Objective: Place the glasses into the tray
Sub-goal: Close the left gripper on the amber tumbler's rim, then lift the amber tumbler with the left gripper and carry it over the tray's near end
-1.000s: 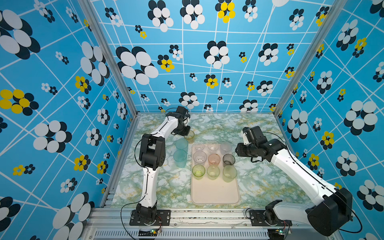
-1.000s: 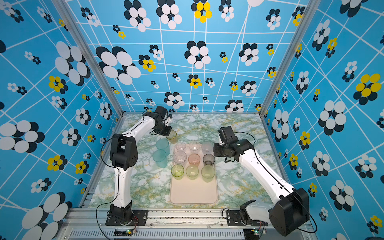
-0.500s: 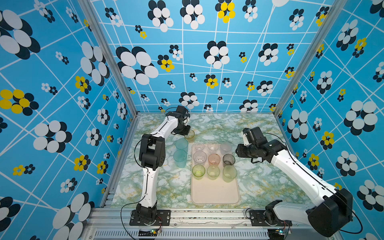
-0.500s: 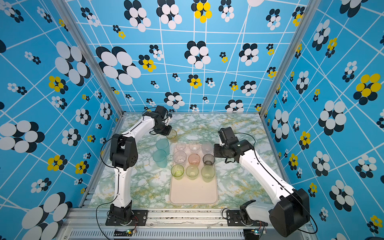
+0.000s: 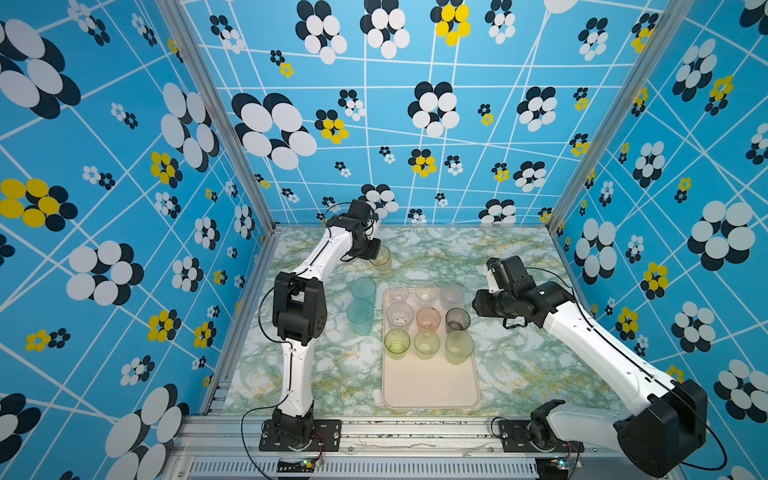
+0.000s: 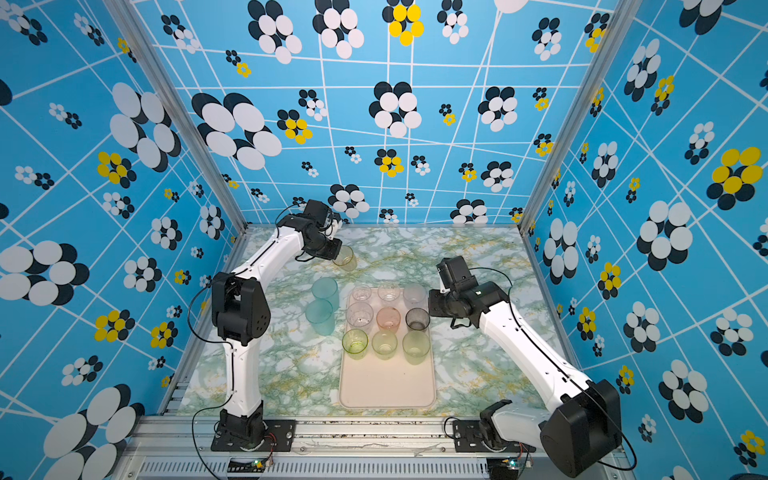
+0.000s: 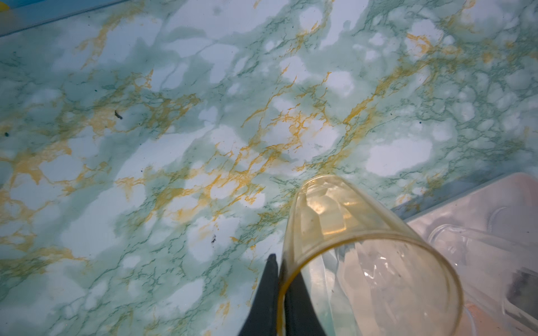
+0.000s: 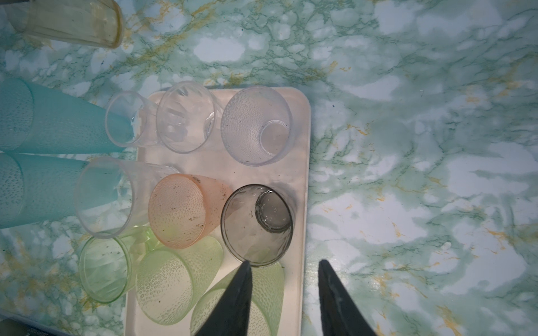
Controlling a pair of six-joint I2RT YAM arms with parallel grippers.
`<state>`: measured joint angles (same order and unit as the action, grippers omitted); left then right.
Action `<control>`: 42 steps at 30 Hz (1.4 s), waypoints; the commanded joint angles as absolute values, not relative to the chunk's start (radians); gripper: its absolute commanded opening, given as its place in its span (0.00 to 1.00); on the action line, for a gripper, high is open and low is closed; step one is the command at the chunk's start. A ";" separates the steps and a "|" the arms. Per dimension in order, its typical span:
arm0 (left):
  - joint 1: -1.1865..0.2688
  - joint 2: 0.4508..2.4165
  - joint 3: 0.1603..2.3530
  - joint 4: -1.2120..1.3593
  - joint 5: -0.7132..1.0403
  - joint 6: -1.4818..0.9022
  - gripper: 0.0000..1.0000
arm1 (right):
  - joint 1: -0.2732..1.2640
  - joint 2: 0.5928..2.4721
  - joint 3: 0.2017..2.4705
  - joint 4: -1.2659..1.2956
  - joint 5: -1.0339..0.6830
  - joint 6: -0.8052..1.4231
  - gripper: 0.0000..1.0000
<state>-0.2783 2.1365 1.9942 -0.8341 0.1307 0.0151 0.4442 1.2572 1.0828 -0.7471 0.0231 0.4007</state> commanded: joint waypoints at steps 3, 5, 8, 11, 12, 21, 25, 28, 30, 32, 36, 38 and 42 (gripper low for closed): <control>-0.304 1.994 2.023 -0.848 0.132 0.007 0.06 | 0.439 1.241 1.076 -0.750 0.050 0.414 0.40; -0.317 1.947 2.023 -0.863 0.122 0.019 0.06 | 0.439 1.243 1.081 -0.753 0.057 0.414 0.40; -0.342 1.876 2.020 -0.904 0.105 0.041 0.06 | 0.439 1.243 1.087 -0.756 0.067 0.413 0.40; -0.391 1.792 1.993 -0.945 0.063 0.071 0.06 | 0.439 1.240 1.088 -0.755 0.073 0.413 0.40; -0.411 1.761 1.980 -0.956 0.047 0.083 0.06 | 0.438 1.239 1.088 -0.755 0.075 0.411 0.40; -0.682 1.444 1.767 -1.052 -0.086 0.133 0.07 | 0.439 1.223 1.093 -0.741 0.079 0.417 0.40; -0.801 1.336 1.685 -1.109 -0.126 0.088 0.07 | 0.426 1.203 1.086 -0.719 0.081 0.455 0.40; -0.895 1.274 1.627 -1.132 -0.156 0.052 0.07 | 0.413 1.195 1.089 -0.713 0.092 0.481 0.40; -0.958 1.246 1.593 -1.134 -0.167 0.036 0.07 | 0.408 1.195 1.092 -0.713 0.097 0.486 0.40; -1.026 1.231 1.569 -1.138 -0.181 0.019 0.07 | 0.403 1.195 1.099 -0.720 0.102 0.486 0.40; -1.150 1.254 1.549 -1.132 -0.195 0.000 0.07 | 0.403 1.188 1.109 -0.735 0.100 0.483 0.40; -1.211 1.290 1.550 -1.130 -0.193 0.004 0.07 | 0.403 1.179 1.104 -0.742 0.097 0.485 0.40; -1.281 1.381 1.565 -1.128 -0.150 0.023 0.07 | 0.403 1.160 1.100 -0.751 0.097 0.481 0.40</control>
<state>-1.2503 1.3258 1.5623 -1.1225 -0.1707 0.0227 0.4088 1.1885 1.0836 -0.7254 0.0803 0.4683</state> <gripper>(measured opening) 0.077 0.397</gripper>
